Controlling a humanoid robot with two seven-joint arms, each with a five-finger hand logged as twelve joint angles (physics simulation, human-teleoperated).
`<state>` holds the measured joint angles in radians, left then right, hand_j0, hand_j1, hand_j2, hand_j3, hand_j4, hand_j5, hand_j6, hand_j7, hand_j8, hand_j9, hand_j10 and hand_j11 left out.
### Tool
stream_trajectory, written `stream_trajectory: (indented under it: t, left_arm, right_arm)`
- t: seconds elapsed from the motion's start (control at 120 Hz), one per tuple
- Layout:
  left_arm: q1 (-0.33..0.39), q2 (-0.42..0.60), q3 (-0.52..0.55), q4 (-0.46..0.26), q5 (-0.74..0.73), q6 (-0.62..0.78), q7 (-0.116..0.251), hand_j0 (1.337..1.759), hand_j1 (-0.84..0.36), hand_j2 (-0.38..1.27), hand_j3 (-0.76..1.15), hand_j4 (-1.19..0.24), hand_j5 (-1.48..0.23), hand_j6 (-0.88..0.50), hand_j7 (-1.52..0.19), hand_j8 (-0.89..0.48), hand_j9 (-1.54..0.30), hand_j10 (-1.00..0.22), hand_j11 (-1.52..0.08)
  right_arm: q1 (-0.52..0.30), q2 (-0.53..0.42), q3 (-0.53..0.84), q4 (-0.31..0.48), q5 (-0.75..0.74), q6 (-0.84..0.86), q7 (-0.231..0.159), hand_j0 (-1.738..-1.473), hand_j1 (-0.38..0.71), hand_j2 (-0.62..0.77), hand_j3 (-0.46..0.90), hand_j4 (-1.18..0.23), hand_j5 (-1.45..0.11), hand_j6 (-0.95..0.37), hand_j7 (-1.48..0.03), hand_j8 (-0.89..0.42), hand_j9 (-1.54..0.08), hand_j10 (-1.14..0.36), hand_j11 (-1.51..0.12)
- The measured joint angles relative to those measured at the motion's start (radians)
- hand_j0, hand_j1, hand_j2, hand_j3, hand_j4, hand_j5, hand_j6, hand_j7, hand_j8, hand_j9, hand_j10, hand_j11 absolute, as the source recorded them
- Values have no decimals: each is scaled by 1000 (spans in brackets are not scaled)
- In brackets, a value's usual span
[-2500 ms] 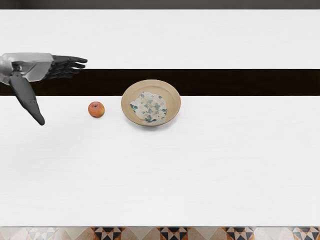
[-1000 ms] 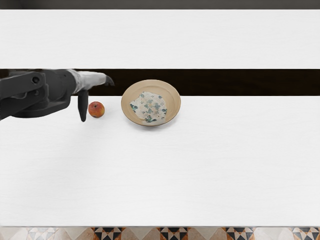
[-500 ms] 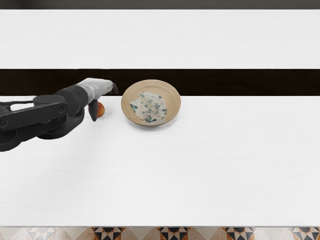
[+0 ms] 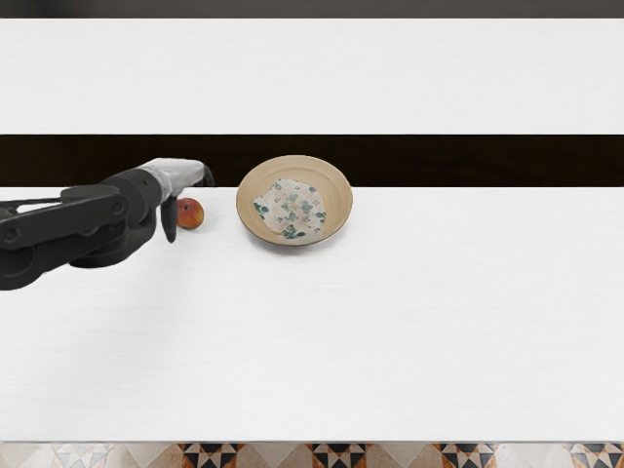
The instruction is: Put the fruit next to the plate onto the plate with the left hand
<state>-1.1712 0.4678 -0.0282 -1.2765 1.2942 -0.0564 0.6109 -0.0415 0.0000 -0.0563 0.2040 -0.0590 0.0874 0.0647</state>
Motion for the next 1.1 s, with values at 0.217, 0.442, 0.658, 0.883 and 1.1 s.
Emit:
stream_trajectory:
  t: [0.217,0.442,0.658,0.883,1.1]
  left_arm:
    - [1,-1,0,29,-63,-24,0,1658,19,58,0,-280,-360,-281,-360,-281,-360,-280,-360]
    - [-7,-11,-1,44,-72,-29,0,1658,-6,63,0,-301,-388,-302,-387,-302,-387,-301,-387]
    - [-16,-50,1,76,-70,-56,0,1658,-18,64,0,-311,-400,-312,-400,-311,-400,-310,-400]
    - [-24,-79,2,136,-67,-73,0,1658,-33,67,0,-324,-417,-324,-417,-324,-417,-323,-417]
    - [-21,-89,2,147,-63,-75,0,1658,-99,78,0,-378,-488,-379,-488,-379,-488,-378,-488]
  right_arm:
    - [0,0,0,0,-1,0,0,-1658,-331,-3,0,-15,-20,-15,-20,-15,-20,-15,-20]
    - [0,0,0,0,0,0,0,-1658,-331,-3,0,-15,-20,-15,-20,-15,-20,-15,-20]
    - [0,0,-1,0,0,0,0,-1658,-331,-3,0,-15,-20,-15,-20,-15,-20,-15,-20]
    - [0,0,-2,0,0,0,0,-1658,-331,-3,0,-15,-20,-15,-20,-15,-20,-15,-20]
    - [0,0,0,-1,0,0,0,-1658,-331,-3,0,-15,-20,-15,-20,-15,-20,-15,-20]
